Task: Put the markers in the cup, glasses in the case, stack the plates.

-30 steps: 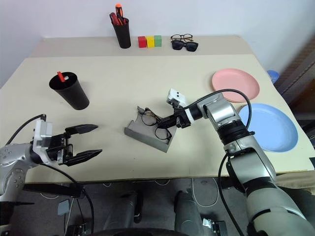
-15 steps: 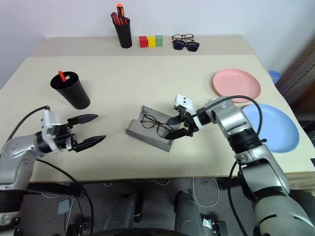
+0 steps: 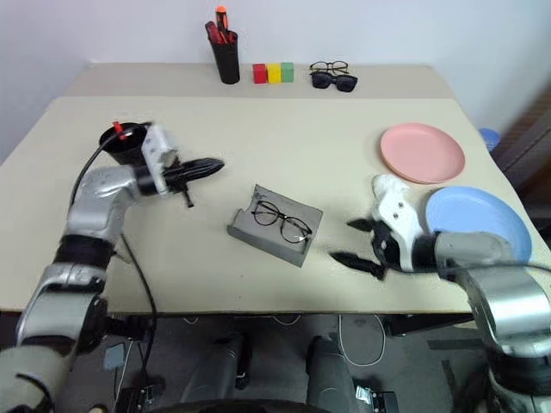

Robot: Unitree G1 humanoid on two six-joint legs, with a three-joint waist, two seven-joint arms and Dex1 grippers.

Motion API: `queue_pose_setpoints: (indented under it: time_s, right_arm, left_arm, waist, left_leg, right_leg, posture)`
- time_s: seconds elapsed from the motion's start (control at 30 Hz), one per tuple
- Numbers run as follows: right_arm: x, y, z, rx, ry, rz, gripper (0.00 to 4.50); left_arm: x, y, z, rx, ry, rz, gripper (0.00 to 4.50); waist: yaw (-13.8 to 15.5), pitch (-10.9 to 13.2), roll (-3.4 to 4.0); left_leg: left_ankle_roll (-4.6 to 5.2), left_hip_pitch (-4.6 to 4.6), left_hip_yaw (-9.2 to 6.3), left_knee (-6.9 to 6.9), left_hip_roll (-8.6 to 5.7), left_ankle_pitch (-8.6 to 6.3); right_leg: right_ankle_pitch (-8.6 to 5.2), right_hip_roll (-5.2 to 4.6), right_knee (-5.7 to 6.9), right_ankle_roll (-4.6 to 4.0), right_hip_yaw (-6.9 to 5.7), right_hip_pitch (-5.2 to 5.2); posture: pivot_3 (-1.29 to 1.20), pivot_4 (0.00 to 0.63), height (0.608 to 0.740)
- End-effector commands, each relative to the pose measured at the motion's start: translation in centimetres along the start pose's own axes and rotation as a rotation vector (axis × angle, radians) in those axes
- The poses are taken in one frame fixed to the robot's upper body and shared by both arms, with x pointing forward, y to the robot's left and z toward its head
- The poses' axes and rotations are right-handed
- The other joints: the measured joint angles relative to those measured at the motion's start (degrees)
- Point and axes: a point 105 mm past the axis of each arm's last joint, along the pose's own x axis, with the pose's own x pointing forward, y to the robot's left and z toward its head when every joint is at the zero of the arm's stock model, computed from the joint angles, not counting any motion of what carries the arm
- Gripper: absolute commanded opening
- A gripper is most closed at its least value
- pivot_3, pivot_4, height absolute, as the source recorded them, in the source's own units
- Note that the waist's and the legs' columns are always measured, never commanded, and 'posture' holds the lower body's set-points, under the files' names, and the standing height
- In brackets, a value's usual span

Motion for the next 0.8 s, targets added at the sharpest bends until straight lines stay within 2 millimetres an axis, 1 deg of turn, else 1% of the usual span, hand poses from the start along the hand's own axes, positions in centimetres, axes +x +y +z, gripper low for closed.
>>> queue_pose_setpoints:
  time_s: [0.03,0.13,0.2,0.27,0.43,0.6,0.7,0.8]
  right_arm:
    - [-1.0,0.7,1.1,-0.129,-0.083,-0.09,3.96]
    - [-1.5,1.5,1.2,-0.163,-0.162,-0.136,3.96]
    - [-2.3,1.9,0.9,-0.173,-0.214,-0.164,3.96]
    - [-2.9,2.1,0.7,-0.166,-0.258,-0.187,3.96]
    - [-3.6,2.5,0.4,-0.173,-0.299,-0.186,3.96]
    - [-3.7,2.5,1.4,-0.16,-0.358,-0.197,3.96]
    - [-3.5,2.4,1.8,-0.164,-0.365,-0.198,3.96]
    - [-3.2,2.5,2.2,-0.163,-0.375,-0.195,3.96]
  left_arm:
    - [2.5,0.6,1.1,0.095,0.035,-0.021,0.04]
    - [4.5,-0.2,1.6,0.131,0.069,-0.098,0.04]
    - [6.3,-1.3,2.3,0.179,0.1,-0.172,0.04]
    - [7.3,-2.2,2.5,0.209,0.13,-0.235,0.04]
    - [8.2,-2.9,2.6,0.263,0.196,-0.29,0.04]
    - [8.6,-3.7,2.2,0.271,0.253,-0.349,0.04]
    - [8.7,-4.3,1.5,0.254,0.284,-0.393,0.04]
    - [8.4,-4.8,1.3,0.227,0.286,-0.437,0.04]
  waist:
    - [-0.2,0.0,-0.02]
    - [-0.9,0.0,-0.03]
    - [-0.8,0.0,-0.09]
    - [-0.8,0.1,-0.12]
    - [-1.1,0.1,-0.12]
    - [-0.8,0.1,-0.13]
    - [-0.8,0.1,-0.13]
    - [-0.8,0.1,-0.13]
  left_leg:
    - [0.06,-0.02,0.04,0.07,0.0,-0.04]
    - [0.09,-0.01,0.03,0.11,0.0,-0.06]
    - [0.09,0.0,0.02,0.09,0.01,-0.06]
    - [0.09,-0.04,0.01,0.11,0.0,-0.06]
    - [0.14,-0.05,0.02,0.25,0.03,-0.09]
    - [0.15,-0.08,0.02,0.28,0.04,-0.1]
    - [0.16,-0.11,0.02,0.31,0.03,-0.11]
    - [0.17,-0.11,0.02,0.31,0.03,-0.12]
  right_leg:
    - [0.0,0.0,-0.04,0.0,0.01,0.0]
    - [0.0,-0.01,-0.04,0.01,0.02,0.03]
    - [0.0,-0.01,-0.03,0.01,0.01,0.04]
    - [0.0,0.0,-0.07,0.02,0.0,0.04]
    - [0.01,-0.01,-0.06,0.02,0.01,0.05]
    - [0.0,-0.01,-0.06,0.01,0.01,0.06]
    - [0.01,-0.01,-0.07,0.01,0.0,0.06]
    - [0.01,-0.01,-0.06,0.0,0.0,0.06]
  posture:
    - [0.0,0.15,0.74]
    - [0.0,0.15,0.74]
    - [0.0,0.15,0.74]
    - [0.0,0.15,0.74]
    - [0.0,0.15,0.74]
    - [0.0,0.15,0.74]
    - [0.0,0.15,0.74]
    - [0.0,0.15,0.74]
